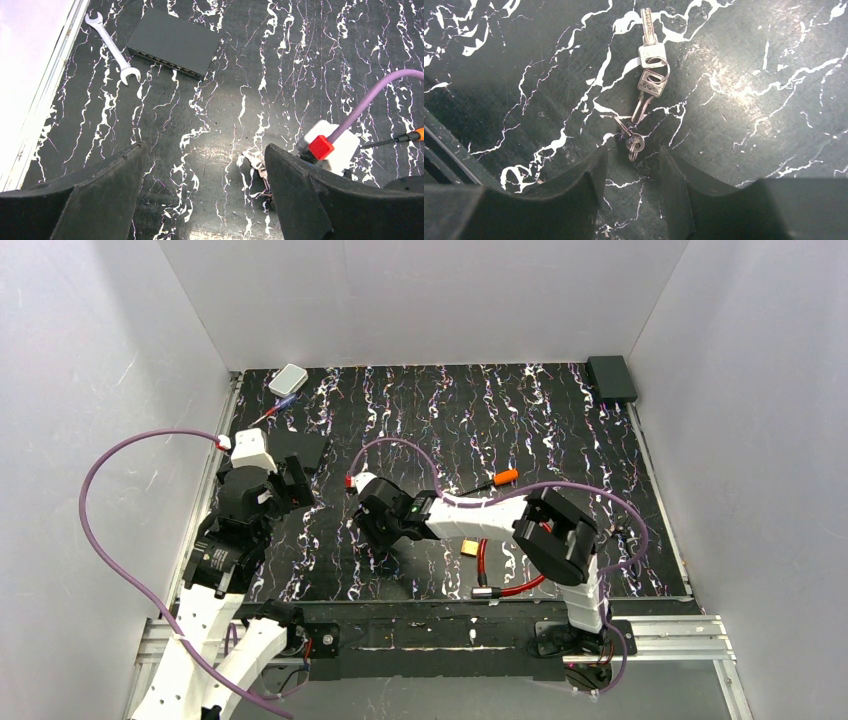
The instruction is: Unlock with the key
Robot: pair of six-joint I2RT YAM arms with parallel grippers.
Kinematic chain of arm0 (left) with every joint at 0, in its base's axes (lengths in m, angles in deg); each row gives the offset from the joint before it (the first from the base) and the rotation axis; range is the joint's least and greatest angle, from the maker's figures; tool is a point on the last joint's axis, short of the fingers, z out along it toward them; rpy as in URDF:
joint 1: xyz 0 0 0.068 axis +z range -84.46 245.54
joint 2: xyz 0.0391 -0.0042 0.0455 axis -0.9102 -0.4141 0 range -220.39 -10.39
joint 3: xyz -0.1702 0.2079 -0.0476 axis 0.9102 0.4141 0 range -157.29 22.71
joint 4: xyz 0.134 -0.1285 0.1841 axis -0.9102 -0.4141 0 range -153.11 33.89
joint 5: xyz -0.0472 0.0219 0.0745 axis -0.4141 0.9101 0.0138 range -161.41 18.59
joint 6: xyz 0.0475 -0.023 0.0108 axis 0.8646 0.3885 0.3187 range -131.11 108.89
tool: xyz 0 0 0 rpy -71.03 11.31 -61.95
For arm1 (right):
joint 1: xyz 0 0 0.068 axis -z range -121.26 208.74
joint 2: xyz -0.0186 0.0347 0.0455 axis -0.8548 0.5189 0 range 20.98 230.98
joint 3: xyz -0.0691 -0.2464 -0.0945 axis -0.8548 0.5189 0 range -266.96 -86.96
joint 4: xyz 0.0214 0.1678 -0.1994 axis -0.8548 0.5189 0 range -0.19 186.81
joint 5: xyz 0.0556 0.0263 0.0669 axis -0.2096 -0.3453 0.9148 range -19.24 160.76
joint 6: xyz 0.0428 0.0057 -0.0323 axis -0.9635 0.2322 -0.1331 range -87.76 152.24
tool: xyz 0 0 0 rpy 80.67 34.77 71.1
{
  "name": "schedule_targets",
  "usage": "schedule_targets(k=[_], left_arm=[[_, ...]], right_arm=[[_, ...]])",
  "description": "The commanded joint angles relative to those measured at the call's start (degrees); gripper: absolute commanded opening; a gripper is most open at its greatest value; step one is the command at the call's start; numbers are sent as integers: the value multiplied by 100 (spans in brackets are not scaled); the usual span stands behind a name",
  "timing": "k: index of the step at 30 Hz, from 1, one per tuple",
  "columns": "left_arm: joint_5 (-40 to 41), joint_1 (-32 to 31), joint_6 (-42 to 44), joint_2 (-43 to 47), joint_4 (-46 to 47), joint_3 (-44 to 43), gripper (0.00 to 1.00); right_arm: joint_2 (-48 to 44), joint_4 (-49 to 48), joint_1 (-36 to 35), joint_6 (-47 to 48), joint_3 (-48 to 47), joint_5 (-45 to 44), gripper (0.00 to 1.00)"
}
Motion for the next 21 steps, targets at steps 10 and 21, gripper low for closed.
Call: schedule_targets(k=[10,21], left_arm=[[47,1,-5,45,-39,-5,86],[49,-1,6,23,-31,-1,86]], right_arm=[[464,184,-77,-29,-344,-281,33],[458,126,-78,57,-124,-322,1]])
